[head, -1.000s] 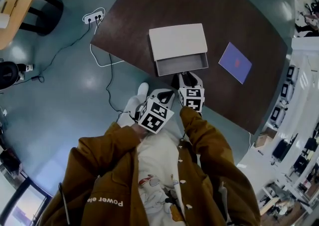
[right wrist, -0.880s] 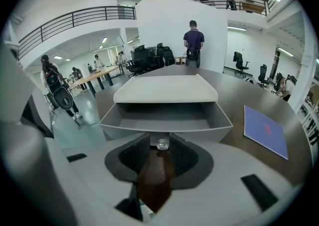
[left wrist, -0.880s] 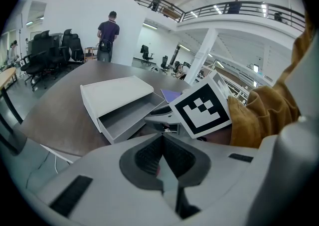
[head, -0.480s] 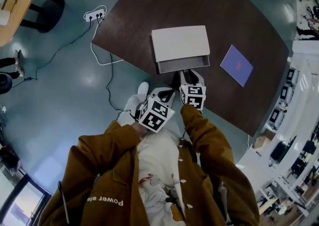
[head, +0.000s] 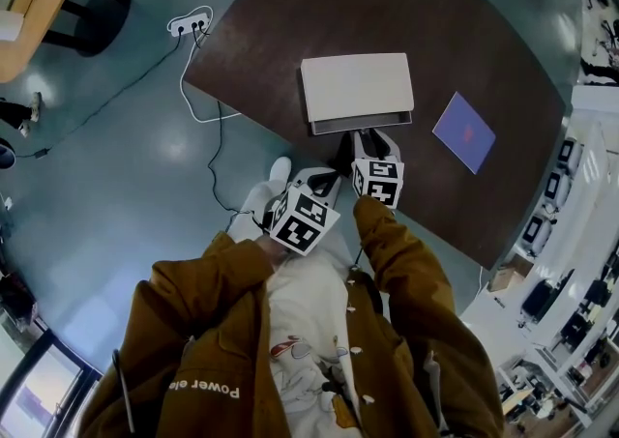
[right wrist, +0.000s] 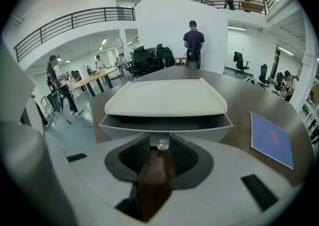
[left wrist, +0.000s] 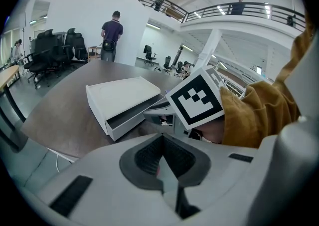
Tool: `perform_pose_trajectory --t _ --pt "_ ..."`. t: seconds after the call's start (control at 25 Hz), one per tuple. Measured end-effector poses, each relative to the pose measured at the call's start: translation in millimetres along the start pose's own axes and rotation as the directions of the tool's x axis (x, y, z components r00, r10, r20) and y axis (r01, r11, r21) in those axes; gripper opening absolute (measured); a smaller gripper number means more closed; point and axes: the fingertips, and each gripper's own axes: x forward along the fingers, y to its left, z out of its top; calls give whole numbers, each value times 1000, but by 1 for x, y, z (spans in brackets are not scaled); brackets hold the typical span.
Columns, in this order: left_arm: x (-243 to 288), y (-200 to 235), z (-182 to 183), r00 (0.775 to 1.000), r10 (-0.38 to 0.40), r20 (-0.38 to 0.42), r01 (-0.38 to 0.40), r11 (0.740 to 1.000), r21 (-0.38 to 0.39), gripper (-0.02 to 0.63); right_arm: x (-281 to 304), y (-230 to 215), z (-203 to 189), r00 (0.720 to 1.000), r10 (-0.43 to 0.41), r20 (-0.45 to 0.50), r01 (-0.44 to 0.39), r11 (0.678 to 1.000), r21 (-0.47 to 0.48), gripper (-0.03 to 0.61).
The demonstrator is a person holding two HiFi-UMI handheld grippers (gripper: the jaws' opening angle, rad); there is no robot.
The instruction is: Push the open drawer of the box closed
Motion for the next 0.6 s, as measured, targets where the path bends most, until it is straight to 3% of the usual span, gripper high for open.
perform_pose_trajectory --t 0.6 --pt "4 10 2 1000 7 3 -7 1000 -10 5 20 -2 19 1000 11 10 -11 1000 -15 123"
